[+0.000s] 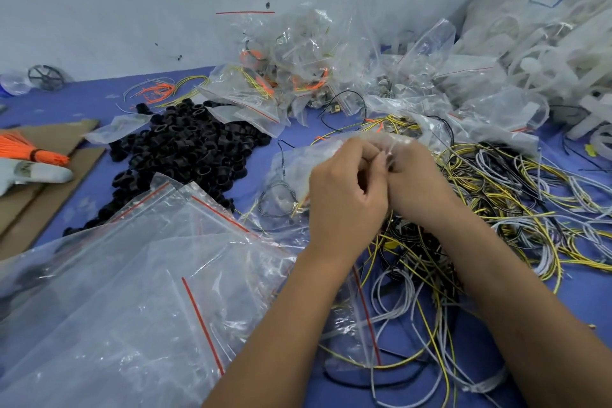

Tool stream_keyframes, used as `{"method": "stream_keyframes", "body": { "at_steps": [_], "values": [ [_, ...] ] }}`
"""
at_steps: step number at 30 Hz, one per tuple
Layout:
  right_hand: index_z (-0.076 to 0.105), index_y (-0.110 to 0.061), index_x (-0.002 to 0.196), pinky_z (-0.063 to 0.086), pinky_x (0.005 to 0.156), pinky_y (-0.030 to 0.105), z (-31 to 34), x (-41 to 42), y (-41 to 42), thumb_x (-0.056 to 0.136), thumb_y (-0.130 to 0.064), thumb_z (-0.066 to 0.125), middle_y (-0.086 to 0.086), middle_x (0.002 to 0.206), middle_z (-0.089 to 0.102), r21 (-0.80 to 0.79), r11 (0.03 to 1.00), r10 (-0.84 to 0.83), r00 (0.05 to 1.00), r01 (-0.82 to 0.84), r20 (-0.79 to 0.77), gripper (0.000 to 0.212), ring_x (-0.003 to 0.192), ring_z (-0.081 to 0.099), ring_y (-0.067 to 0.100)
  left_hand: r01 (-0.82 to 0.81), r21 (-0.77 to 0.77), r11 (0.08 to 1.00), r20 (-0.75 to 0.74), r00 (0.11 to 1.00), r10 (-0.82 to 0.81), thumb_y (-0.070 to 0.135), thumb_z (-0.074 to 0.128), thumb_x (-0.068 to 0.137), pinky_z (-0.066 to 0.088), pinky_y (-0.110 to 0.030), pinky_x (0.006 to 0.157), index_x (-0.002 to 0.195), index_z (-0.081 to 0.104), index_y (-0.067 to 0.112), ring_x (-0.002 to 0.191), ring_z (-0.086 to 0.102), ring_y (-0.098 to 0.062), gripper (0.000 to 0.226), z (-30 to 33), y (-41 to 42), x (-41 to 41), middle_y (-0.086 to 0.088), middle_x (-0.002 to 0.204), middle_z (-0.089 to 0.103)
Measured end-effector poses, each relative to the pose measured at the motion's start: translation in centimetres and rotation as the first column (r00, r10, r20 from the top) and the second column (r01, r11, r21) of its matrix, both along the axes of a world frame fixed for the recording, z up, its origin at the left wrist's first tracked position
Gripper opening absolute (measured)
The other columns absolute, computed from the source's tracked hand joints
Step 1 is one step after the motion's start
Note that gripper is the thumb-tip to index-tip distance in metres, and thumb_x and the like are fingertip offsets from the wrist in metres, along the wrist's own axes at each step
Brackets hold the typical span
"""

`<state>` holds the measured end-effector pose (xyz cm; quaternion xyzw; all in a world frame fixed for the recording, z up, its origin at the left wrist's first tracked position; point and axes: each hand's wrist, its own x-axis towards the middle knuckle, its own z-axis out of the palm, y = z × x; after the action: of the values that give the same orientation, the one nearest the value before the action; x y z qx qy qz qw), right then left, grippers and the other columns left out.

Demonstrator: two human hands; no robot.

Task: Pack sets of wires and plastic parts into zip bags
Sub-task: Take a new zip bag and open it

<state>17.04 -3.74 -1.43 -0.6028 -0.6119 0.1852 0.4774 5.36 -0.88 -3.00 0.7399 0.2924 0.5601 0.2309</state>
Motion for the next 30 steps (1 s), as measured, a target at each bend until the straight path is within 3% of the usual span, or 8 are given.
{"method": "stream_keyframes", "body": {
  "at_steps": [3,5,8,11,14,18,22,30],
  "values": [
    [0.068,-0.007,0.071,0.053,0.060,0.042,0.2,0.3,0.0,0.083,0.003,0.060,0.008,0.068,0.065,0.054,0.992,-0.124,0.928,0.112,0.351,0.017,0.065,0.065,0.029,0.003,-0.094,0.996,0.088,0.996,0.006,0.017,0.065,0.096,0.049,-0.035,0.057,0.083,0.064,0.015,0.059,0.058,-0.011,0.013,-0.5,0.5,-0.1,0.010,0.064,0.060],
    [0.062,-0.013,0.059,0.045,0.054,0.027,0.0,0.1,0.1,0.077,0.005,0.064,0.001,0.060,0.059,-0.073,0.989,-0.081,0.888,0.128,0.453,0.026,0.060,0.061,0.021,0.005,-0.135,0.991,0.130,0.991,0.013,0.019,0.064,0.095,0.050,-0.038,0.058,0.083,0.064,0.017,0.061,0.059,-0.015,0.012,-0.6,0.6,-0.1,0.008,0.066,0.061],
    [0.066,-0.006,0.071,0.051,0.055,0.030,-0.3,-0.4,0.1,0.075,0.016,0.059,0.011,0.066,0.067,-0.285,0.950,0.208,0.936,-0.125,0.283,0.023,0.066,0.067,0.017,0.010,-0.139,0.990,0.170,0.985,0.014,0.019,0.063,0.095,0.050,-0.038,0.057,0.083,0.064,0.019,0.060,0.059,-0.016,0.012,-0.3,0.3,0.1,0.006,0.066,0.062],
    [0.063,0.004,0.087,0.054,0.063,0.035,0.2,-0.8,0.0,0.078,0.020,0.052,0.013,0.078,0.069,-0.255,0.935,0.292,0.944,-0.247,0.156,0.021,0.076,0.062,0.016,-0.010,-0.125,0.992,0.199,0.979,0.035,0.018,0.064,0.096,0.049,-0.029,0.057,0.080,0.062,0.025,0.059,0.061,-0.012,0.017,0.2,0.4,-0.1,0.010,0.066,0.064],
    [0.060,-0.018,0.075,0.043,0.063,0.025,1.6,0.0,-0.7,0.077,0.018,0.054,-0.011,0.068,0.060,-0.105,0.983,0.175,0.945,-0.152,0.275,0.036,0.065,0.053,0.006,-0.026,-0.142,0.989,0.179,0.983,0.052,0.016,0.065,0.097,0.046,-0.028,0.054,0.078,0.060,0.027,0.057,0.056,-0.007,0.021,0.6,0.5,-0.2,0.008,0.066,0.062],
    [0.080,-0.012,0.093,0.055,0.078,0.022,4.5,3.4,-3.5,0.087,0.006,0.070,-0.007,0.086,0.077,-0.045,0.997,0.066,0.981,-0.059,0.184,0.021,0.086,0.072,0.007,0.013,-0.181,0.983,0.149,0.989,0.015,0.016,0.065,0.096,0.041,-0.020,0.054,0.077,0.060,0.025,0.056,0.051,-0.002,0.022,1.2,0.5,0.2,0.013,0.062,0.058],
    [0.079,-0.024,0.088,0.059,0.079,0.039,6.6,9.1,-7.3,0.084,-0.010,0.081,-0.008,0.079,0.076,-0.296,0.955,0.094,0.903,0.038,0.419,0.014,0.078,0.072,0.012,0.038,-0.175,0.984,0.054,0.998,-0.029,0.023,0.064,0.094,0.042,-0.024,0.055,0.076,0.061,0.025,0.056,0.051,-0.003,0.018,1.7,0.4,1.1,0.010,0.061,0.058],
    [0.070,-0.036,0.077,0.052,0.066,0.031,4.1,12.4,-10.9,0.072,-0.014,0.089,-0.012,0.074,0.068,-0.513,0.840,0.135,0.848,0.176,0.512,0.029,0.069,0.063,0.007,0.031,-0.121,0.992,-0.054,0.998,-0.038,0.025,0.064,0.092,0.041,-0.028,0.053,0.076,0.060,0.024,0.053,0.051,-0.008,0.017,1.4,-0.6,4.0,0.006,0.059,0.057]
  ]
}}
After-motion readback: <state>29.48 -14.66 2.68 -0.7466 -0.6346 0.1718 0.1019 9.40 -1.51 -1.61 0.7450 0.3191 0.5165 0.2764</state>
